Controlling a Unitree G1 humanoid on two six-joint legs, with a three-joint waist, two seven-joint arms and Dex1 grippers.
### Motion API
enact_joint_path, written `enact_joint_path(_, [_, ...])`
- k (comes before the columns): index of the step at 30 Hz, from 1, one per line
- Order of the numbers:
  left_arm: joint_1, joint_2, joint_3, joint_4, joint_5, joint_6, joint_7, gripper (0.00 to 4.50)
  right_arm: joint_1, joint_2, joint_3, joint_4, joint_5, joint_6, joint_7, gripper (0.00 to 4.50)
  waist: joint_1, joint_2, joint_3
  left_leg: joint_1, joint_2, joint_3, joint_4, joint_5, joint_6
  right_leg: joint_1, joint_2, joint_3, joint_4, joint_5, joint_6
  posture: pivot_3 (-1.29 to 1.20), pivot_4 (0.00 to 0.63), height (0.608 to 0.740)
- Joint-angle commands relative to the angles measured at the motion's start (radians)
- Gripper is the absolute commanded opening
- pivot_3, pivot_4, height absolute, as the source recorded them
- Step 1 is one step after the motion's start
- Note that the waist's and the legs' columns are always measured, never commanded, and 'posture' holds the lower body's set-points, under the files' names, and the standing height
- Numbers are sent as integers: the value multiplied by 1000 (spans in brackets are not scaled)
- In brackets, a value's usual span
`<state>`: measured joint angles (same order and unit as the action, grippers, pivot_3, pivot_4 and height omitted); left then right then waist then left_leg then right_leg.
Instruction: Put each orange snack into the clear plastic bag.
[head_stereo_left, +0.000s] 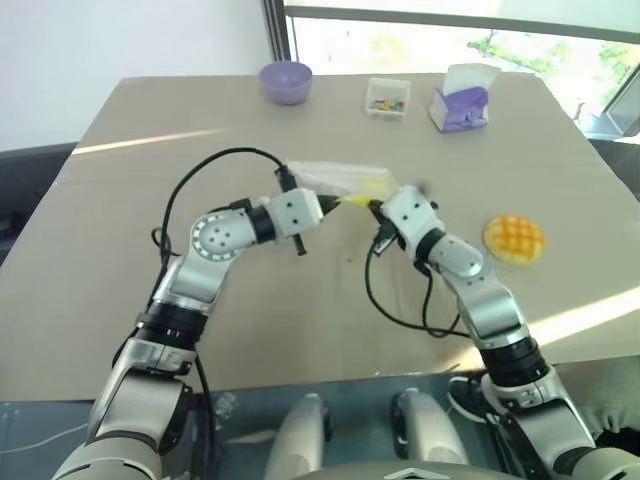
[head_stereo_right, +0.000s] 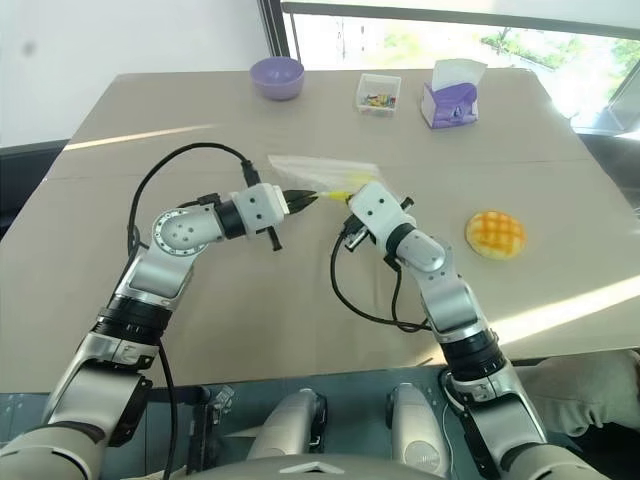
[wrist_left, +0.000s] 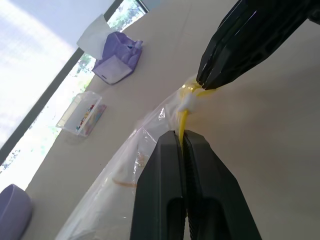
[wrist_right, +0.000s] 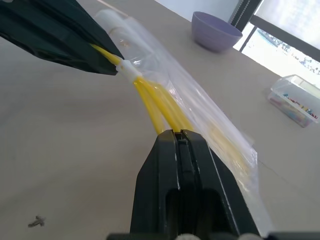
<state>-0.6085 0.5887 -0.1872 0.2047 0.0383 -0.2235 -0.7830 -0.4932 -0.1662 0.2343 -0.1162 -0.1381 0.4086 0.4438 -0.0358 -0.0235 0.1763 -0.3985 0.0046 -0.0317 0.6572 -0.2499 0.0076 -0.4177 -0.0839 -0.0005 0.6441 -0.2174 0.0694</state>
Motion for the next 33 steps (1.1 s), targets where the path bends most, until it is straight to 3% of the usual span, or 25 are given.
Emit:
enact_joint_path(1, [4,1,28,-68,-35,9,-19,0,-9,18,-32,-28,16,26,-41,59,0,0,0,0,0,0,0,0,0,0,0,0,0,0,0,0,150,737])
enact_joint_path(6, [11,-10,35,-89,-61,48,-30,0,-21,102,-101,-33,108,156,-76,59,-1,0,0,0,0,0,0,0,0,0,0,0,0,0,0,0,150,737])
enact_joint_path(15, [19,-23,42,-122,-89,106,-43,0,-13,154,-163,-84,292,344,-46,59,-1,0,0,0,0,0,0,0,0,0,0,0,0,0,0,0,150,737])
enact_joint_path(33, [70,6,42,-145,-108,111,-122,0,-32,198,-312,-93,506,348,-104,59,-2,0,0,0,0,0,0,0,0,0,0,0,1,0,0,0,150,737])
